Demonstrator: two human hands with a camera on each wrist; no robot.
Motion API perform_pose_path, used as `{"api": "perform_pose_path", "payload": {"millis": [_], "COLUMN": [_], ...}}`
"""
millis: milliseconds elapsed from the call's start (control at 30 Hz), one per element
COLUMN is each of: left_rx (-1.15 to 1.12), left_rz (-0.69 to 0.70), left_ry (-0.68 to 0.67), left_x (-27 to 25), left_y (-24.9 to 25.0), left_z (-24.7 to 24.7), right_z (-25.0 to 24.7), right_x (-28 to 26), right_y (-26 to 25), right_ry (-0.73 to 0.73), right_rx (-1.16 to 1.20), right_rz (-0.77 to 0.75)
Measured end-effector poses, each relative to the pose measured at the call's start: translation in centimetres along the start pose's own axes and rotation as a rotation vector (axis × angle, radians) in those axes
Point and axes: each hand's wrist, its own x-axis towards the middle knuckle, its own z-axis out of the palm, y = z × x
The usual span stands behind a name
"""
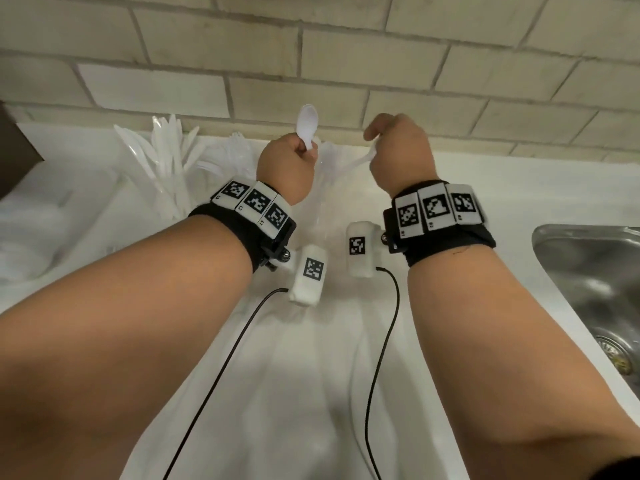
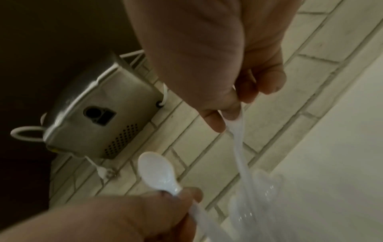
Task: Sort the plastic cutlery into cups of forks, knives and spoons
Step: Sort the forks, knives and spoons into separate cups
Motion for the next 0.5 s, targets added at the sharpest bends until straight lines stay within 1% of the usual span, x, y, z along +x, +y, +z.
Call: {"api": "perform_pose_path", "payload": {"millis": [67,133,200,267,333,367,400,500], "left_rx": [0.106,0.163,0.146,0.069,-0.118,-0.181,-0.195,-0.168], "left_rz": [-0.046,-0.076,-0.096,-0.126,-0.152,-0.156,-0.166,-0.121], "left_ry": [-0.058,-0.121,-0.164,-0.191,-0.192,-0.166,-0.134,-0.058], "left_x": [0.4,0.7,0.9,0.9,0.4,0.1,-0.4,-2.4], "left_y": [0.0,0.0,0.0,-0.5,-1.1,-1.6,-1.7,-2.6], "left_z": [0.2,0.1,-0.1,-0.7,-1.6,-2.2,-3.2,-7.0], "right_z": [1.0,1.9,2.4,2.6,2.6,2.5,2.4,1.9], "right_x": [0.3,0.6,0.7,0.7,0.4,0.2,-0.1,-1.7], "right_y": [-0.8,-1.2,-1.4,-1.5,-1.5,-1.5,-1.5,-2.1], "right_ry": [-0.068,-0.093,-0.107,-0.115,-0.104,-0.089,-0.072,-0.025], "right_rx": [0.029,0.076,0.104,0.106,0.101,0.103,0.114,0.164], "right_rz": [-0.008,0.013,0.029,0.035,0.04,0.043,0.045,0.027]}}
